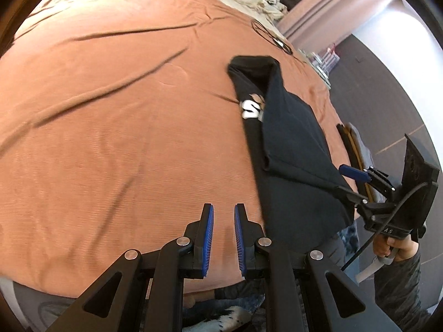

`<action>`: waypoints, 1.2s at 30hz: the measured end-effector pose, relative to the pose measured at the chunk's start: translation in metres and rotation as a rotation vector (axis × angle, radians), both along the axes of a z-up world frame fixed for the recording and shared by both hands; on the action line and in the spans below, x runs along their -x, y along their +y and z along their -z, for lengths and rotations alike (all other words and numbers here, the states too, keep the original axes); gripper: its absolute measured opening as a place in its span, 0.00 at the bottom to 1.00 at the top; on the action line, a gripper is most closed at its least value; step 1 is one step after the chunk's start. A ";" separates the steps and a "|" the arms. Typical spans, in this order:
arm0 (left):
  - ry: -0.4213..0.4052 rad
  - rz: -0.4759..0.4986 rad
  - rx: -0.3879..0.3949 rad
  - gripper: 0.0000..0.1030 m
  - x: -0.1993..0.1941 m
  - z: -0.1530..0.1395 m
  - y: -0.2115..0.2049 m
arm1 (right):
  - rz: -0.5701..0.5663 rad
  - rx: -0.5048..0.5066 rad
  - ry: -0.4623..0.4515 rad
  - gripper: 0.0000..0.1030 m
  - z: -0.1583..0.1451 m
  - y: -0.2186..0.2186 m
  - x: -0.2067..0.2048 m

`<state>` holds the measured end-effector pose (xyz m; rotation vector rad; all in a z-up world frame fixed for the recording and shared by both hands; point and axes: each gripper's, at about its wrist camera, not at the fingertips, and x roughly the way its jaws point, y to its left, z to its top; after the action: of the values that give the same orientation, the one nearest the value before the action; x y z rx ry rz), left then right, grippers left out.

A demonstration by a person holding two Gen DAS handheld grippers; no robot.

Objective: Fold small clothes

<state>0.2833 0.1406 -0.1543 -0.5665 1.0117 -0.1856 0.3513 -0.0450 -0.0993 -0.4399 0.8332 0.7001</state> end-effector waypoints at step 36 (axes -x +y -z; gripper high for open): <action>0.023 0.007 -0.011 0.15 -0.033 0.000 0.001 | 0.144 -0.165 0.052 0.00 -0.008 -0.033 -0.091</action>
<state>0.3159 0.1419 -0.1541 -0.5564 1.0362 -0.1802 0.4421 -0.0777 -0.0914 -0.2113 0.8399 0.6427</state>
